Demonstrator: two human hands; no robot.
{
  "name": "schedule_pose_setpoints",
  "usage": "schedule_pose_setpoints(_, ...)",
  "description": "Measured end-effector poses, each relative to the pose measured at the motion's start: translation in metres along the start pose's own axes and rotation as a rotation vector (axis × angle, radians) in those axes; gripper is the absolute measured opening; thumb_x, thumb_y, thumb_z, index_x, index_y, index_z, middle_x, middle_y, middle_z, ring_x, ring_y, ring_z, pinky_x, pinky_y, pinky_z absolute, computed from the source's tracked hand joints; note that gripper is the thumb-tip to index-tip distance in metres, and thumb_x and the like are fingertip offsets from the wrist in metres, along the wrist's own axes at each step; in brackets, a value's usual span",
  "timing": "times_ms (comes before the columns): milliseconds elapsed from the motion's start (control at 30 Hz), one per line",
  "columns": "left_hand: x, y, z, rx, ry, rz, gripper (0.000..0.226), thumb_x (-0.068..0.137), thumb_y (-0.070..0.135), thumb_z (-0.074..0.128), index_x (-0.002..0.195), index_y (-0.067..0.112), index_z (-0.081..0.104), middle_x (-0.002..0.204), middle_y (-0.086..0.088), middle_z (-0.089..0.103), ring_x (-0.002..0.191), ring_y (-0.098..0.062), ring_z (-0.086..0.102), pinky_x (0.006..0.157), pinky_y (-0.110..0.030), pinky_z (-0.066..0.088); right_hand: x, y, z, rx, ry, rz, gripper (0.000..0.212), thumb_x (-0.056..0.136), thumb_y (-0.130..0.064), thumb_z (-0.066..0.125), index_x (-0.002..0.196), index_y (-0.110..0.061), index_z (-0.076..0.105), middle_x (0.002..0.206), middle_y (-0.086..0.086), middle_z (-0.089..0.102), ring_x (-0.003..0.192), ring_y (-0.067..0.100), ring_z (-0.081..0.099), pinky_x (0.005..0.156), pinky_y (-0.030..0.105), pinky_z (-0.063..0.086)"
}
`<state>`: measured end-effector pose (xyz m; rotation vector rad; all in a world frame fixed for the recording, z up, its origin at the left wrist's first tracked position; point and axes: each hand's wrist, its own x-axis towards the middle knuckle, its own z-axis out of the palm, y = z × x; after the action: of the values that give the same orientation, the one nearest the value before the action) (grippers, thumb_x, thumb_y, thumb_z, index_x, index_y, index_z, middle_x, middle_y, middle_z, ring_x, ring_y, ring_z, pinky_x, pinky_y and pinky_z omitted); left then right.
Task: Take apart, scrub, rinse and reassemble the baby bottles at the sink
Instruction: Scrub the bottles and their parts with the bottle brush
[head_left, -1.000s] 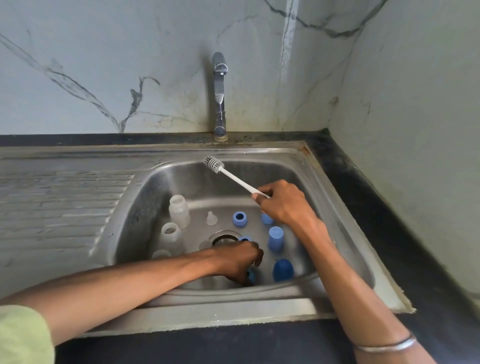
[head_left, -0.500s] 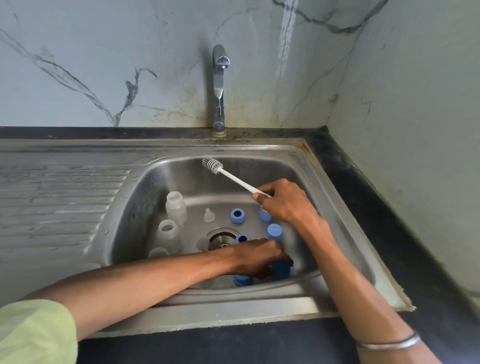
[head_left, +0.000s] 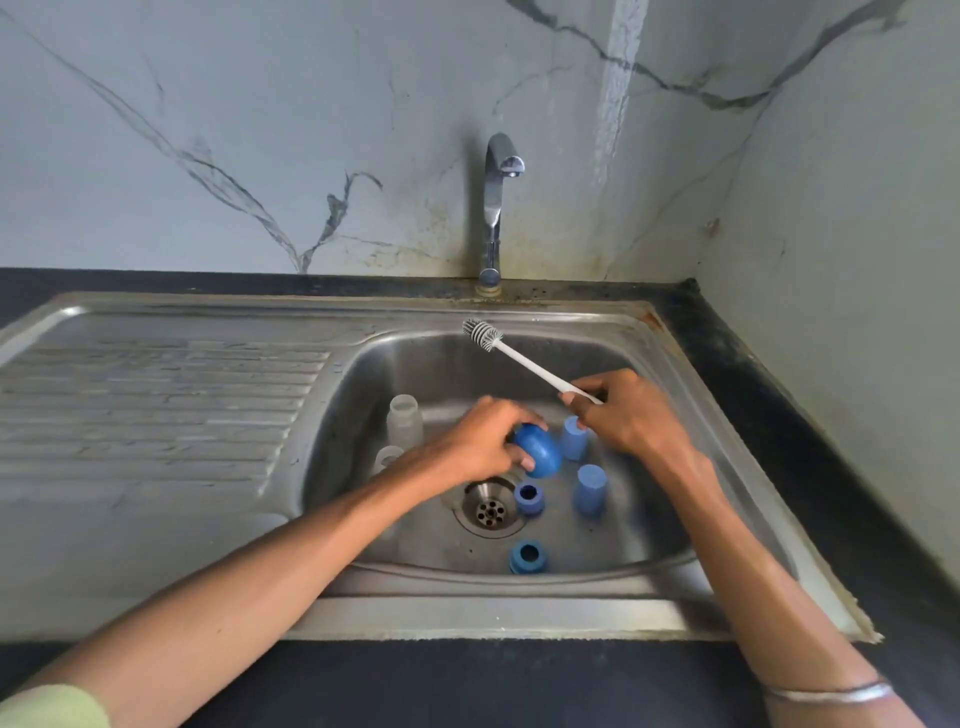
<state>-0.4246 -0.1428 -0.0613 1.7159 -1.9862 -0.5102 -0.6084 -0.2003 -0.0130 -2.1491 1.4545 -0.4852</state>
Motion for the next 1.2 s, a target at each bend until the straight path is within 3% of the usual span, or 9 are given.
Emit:
schedule_pose_setpoints(133, -0.020, -0.026, -0.033, -0.120, 0.162, -0.160, 0.043, 0.077, 0.007, 0.083, 0.117, 0.016, 0.071, 0.089, 0.000, 0.073, 0.080, -0.013, 0.068, 0.080, -0.026, 0.053, -0.005, -0.004, 0.000, -0.045, -0.029, -0.016, 0.022, 0.095, -0.041, 0.061, 0.111, -0.033, 0.073, 0.088, -0.003, 0.074, 0.088, 0.017, 0.065, 0.074, 0.030, 0.046)
schedule_pose_setpoints(267, -0.031, -0.056, -0.059, -0.198, 0.302, -0.266, 0.033, 0.080, 0.006, 0.079, 0.112, 0.012, 0.072, 0.091, -0.002, 0.074, 0.080, -0.014, 0.068, 0.078, -0.025, 0.053, -0.008, -0.008, 0.005, -0.067, -0.055, -0.022, 0.021, 0.095, -0.042, 0.061, 0.111, -0.037, 0.073, 0.086, -0.007, 0.072, 0.083, 0.014, 0.064, 0.074, 0.033, 0.051)
schedule_pose_setpoints(400, -0.032, -0.082, -0.075, -0.465, 0.424, -0.360, 0.017, 0.083, 0.002, 0.075, 0.098, 0.009, 0.071, 0.092, -0.014, 0.070, 0.084, -0.026, 0.069, 0.079, -0.043, 0.061, -0.008, -0.007, 0.007, -0.089, -0.072, -0.033, 0.020, 0.095, -0.042, 0.062, 0.111, -0.037, 0.073, 0.081, -0.012, 0.071, 0.078, 0.008, 0.064, 0.070, 0.027, 0.048)
schedule_pose_setpoints(500, -0.035, -0.088, -0.083, -0.709, 0.525, -0.413, 0.016, 0.090, -0.007, 0.064, 0.105, -0.001, 0.067, 0.099, -0.017, 0.066, 0.092, -0.027, 0.067, 0.072, -0.027, 0.062, -0.009, -0.008, 0.003, -0.101, -0.132, -0.057, 0.018, 0.094, -0.039, 0.064, 0.109, -0.039, 0.074, 0.075, -0.015, 0.071, 0.077, 0.003, 0.065, 0.065, 0.022, 0.045)
schedule_pose_setpoints(633, -0.034, -0.086, -0.088, -0.908, 0.539, -0.386, 0.027, 0.096, -0.008, 0.055, 0.119, 0.003, 0.063, 0.110, -0.017, 0.063, 0.100, -0.027, 0.064, 0.073, -0.024, 0.061, -0.013, -0.016, 0.001, -0.100, -0.178, -0.093, 0.022, 0.092, -0.035, 0.067, 0.112, -0.044, 0.072, 0.078, -0.014, 0.074, 0.081, 0.001, 0.067, 0.074, 0.023, 0.050)
schedule_pose_setpoints(733, -0.034, -0.082, -0.089, -1.037, 0.506, -0.373, 0.023, 0.099, -0.005, 0.050, 0.117, 0.002, 0.063, 0.108, -0.015, 0.065, 0.104, -0.029, 0.064, 0.077, -0.026, 0.061, -0.013, -0.019, 0.003, -0.140, -0.090, -0.116, 0.024, 0.091, -0.039, 0.068, 0.114, -0.043, 0.071, 0.078, -0.016, 0.073, 0.078, 0.004, 0.067, 0.078, 0.030, 0.056)
schedule_pose_setpoints(833, -0.034, -0.075, -0.084, -1.154, 0.369, -0.347, 0.019, 0.101, -0.003, 0.048, 0.114, 0.000, 0.062, 0.112, -0.017, 0.067, 0.110, -0.034, 0.064, 0.083, -0.030, 0.060, -0.017, -0.021, 0.001, -0.179, 0.010, -0.114, 0.030, 0.090, -0.042, 0.069, 0.120, -0.044, 0.068, 0.092, -0.016, 0.074, 0.082, 0.006, 0.067, 0.079, 0.031, 0.056)
schedule_pose_setpoints(1000, -0.029, -0.070, -0.082, -1.108, 0.307, -0.292, 0.031, 0.100, -0.005, 0.049, 0.130, -0.009, 0.053, 0.125, -0.024, 0.061, 0.110, -0.032, 0.063, 0.087, -0.031, 0.059, -0.030, -0.033, -0.005, -0.338, 0.171, -0.093, 0.030, 0.093, -0.048, 0.061, 0.124, -0.049, 0.063, 0.110, -0.003, 0.073, 0.097, 0.020, 0.067, 0.070, 0.029, 0.040)
schedule_pose_setpoints(1200, -0.023, -0.073, -0.077, -0.996, 0.392, -0.194, 0.031, 0.097, -0.010, 0.050, 0.126, -0.006, 0.059, 0.113, -0.018, 0.065, 0.099, -0.023, 0.066, 0.082, -0.027, 0.059, -0.026, -0.035, 0.010, -0.357, 0.099, 0.021, 0.033, 0.096, -0.047, 0.056, 0.128, -0.046, 0.062, 0.112, -0.001, 0.070, 0.100, 0.024, 0.065, 0.079, 0.035, 0.046)
